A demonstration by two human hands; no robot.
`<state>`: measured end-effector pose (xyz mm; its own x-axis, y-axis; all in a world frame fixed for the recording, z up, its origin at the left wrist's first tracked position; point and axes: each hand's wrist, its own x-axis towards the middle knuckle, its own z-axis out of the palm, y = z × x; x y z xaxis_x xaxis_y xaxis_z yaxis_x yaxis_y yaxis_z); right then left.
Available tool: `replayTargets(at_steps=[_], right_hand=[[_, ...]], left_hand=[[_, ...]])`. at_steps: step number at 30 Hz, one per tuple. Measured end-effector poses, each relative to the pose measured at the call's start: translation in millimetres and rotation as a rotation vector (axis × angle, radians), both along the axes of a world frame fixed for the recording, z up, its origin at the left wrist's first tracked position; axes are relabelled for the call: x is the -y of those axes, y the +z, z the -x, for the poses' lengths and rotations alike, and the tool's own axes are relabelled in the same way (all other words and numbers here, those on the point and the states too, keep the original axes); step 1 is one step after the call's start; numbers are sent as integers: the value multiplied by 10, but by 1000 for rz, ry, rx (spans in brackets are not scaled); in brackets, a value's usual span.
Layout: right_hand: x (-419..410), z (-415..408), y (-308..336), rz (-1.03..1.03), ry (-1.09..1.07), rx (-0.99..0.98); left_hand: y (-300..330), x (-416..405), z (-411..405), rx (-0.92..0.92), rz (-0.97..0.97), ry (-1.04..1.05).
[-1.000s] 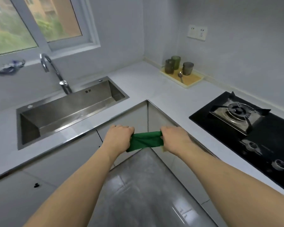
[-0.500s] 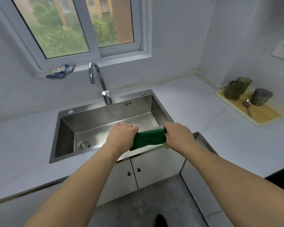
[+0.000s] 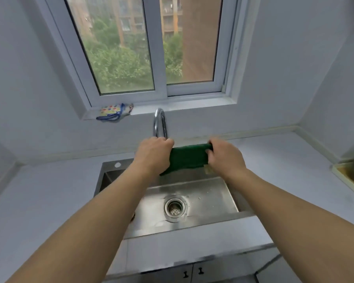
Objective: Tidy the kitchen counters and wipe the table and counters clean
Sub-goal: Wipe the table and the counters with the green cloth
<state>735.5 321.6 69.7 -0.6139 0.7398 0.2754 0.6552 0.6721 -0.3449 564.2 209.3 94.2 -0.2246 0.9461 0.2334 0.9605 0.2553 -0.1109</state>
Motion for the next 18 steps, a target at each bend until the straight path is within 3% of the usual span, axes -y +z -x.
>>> replayTargets(at_steps=[9, 18], right_hand=[[-119, 1811, 682, -145, 83, -164], [-346, 3067, 840, -19, 158, -169]], left_hand=[[542, -23, 1781, -25, -222, 133], [635, -219, 3060, 81, -231, 162]])
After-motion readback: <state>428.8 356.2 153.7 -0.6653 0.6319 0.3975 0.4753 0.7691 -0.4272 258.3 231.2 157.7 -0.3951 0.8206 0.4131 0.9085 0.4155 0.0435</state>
